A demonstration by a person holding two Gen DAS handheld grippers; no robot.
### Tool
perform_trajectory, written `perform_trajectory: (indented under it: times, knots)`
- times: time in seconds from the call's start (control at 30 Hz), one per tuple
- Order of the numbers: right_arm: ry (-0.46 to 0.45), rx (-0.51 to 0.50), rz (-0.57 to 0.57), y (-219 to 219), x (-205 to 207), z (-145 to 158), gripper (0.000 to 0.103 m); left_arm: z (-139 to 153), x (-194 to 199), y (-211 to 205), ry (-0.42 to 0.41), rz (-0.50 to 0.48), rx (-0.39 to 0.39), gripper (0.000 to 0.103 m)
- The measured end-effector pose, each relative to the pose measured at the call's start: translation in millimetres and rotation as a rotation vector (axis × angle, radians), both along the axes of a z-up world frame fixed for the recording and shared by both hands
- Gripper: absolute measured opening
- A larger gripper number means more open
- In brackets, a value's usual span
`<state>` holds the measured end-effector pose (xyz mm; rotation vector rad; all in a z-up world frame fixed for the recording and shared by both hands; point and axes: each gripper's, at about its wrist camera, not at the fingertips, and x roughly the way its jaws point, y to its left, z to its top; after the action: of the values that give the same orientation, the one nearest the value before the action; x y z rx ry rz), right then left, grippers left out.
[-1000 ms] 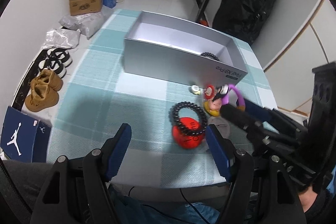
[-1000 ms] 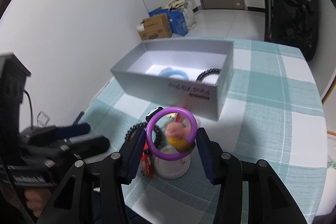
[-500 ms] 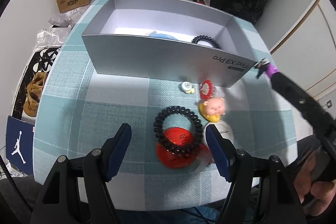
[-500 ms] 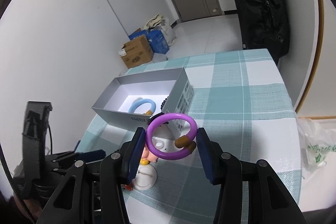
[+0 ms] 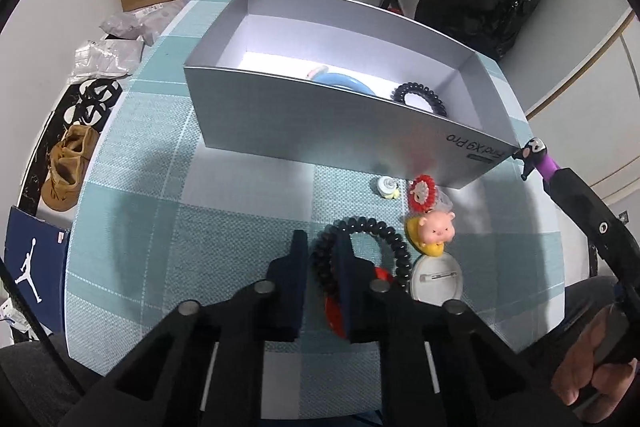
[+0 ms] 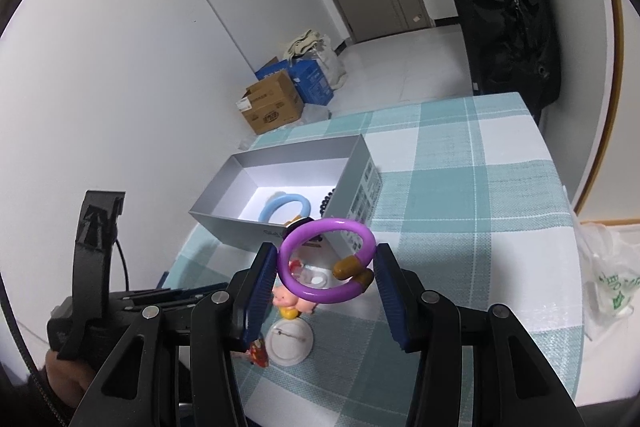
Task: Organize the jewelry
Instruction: 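Lift the purple bracelet with the right tool while the left tool grasps the black beaded bracelet, then carry both bracelets over the box and open both tools to drop them inside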
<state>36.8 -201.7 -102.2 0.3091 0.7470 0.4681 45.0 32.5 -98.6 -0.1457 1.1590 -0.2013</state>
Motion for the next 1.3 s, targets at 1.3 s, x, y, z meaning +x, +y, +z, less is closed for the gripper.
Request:
perform_trajectory:
  times: [1.3]
  knots:
    - [-0.111, 0.081, 0.068, 24, 37, 23, 0.048, 66, 31, 23, -0.28, 0.029, -0.191, 0.005]
